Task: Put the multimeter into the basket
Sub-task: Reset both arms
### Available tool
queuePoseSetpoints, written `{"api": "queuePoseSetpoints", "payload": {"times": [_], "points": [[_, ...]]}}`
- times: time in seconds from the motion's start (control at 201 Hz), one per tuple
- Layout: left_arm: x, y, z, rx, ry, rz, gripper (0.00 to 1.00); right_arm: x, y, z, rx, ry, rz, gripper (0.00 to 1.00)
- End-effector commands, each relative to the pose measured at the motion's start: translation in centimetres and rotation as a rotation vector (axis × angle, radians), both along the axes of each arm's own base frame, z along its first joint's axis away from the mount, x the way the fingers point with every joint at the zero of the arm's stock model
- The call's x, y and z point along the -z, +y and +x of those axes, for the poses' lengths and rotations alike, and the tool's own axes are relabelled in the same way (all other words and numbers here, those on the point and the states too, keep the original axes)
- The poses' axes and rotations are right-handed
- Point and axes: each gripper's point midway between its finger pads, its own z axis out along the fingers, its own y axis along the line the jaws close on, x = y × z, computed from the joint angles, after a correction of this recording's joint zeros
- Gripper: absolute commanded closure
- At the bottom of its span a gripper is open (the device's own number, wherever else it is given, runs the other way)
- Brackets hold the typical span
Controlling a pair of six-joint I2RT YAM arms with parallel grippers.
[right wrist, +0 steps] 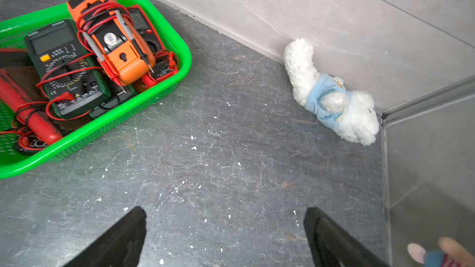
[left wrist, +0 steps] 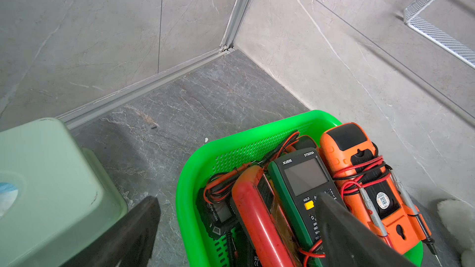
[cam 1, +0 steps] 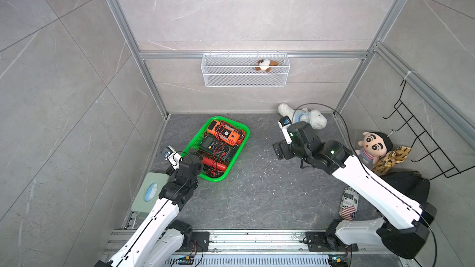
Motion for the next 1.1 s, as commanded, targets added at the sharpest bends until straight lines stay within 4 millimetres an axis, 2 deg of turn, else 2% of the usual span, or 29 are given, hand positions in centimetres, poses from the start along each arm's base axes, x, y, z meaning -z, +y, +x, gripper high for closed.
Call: {"api": "queuePoseSetpoints", "payload": {"times": [0.0,0.184,0.453,0.716,0.935,1.1], "points": [[-1.4,0.0,0.4,0.023,-0.076,0.057,0.02,0.7,-2.5,0.3,0.148,-0.077,0.066,0.0],[-1.3,-0.7,0.6,0.11,-0.136,0.163,0.02,5.6,-6.3,-0.6,0.269,-0.052,0.049,0.0],[-1.0,-0.9,0.5,0.161,-0.237,0.352,0.02,11.3,-11.8,0.6,0.423,-0.039,0.05,0.0],[0.6,-0.2,0.0,0.136,-0.241,0.427,0.02,13.6,-15.7,1.1,0.519,-0.109,0.061,0.0],[2.7,1.4,0.7,0.095,-0.192,0.406,0.02,14.7,-17.9,2.2,0.553,-0.267,0.052,0.01],[3.4,3.1,1.2,0.061,-0.202,0.399,0.02,16.1,-19.5,3.1,0.595,-0.263,0.055,0.0]]}}
